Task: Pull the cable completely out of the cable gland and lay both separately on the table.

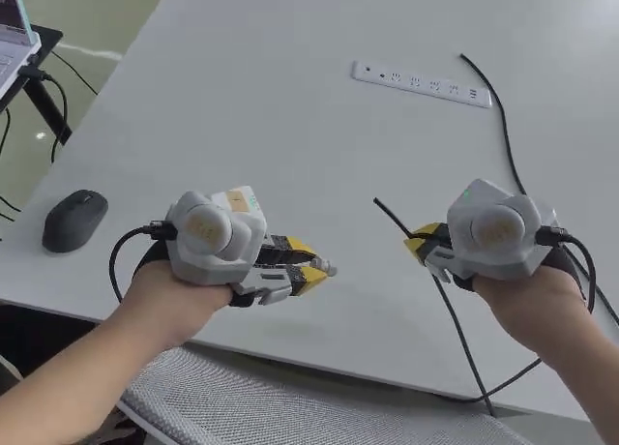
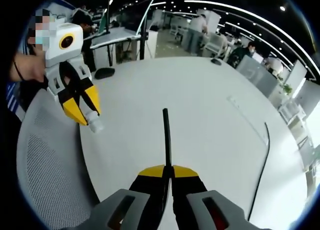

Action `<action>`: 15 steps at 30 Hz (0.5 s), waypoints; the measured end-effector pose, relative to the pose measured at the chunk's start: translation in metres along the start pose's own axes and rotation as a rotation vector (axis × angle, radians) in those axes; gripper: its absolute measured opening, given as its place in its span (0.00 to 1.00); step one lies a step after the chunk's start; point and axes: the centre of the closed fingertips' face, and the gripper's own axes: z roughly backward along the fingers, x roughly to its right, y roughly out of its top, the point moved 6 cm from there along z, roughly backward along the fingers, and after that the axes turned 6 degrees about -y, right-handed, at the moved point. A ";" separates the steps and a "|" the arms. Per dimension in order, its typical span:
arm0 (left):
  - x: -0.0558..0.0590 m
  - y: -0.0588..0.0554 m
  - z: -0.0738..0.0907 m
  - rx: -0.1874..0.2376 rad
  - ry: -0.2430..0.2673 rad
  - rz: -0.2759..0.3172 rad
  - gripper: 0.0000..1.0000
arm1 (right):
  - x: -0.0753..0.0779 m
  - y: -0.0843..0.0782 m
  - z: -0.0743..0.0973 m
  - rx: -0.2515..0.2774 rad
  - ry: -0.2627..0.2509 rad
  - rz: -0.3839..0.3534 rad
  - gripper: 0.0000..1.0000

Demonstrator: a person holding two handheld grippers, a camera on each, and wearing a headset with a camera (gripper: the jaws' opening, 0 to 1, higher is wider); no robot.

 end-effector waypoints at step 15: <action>-0.022 -0.035 0.031 0.004 0.007 0.046 0.15 | -0.012 0.049 -0.064 -0.033 0.016 0.052 0.00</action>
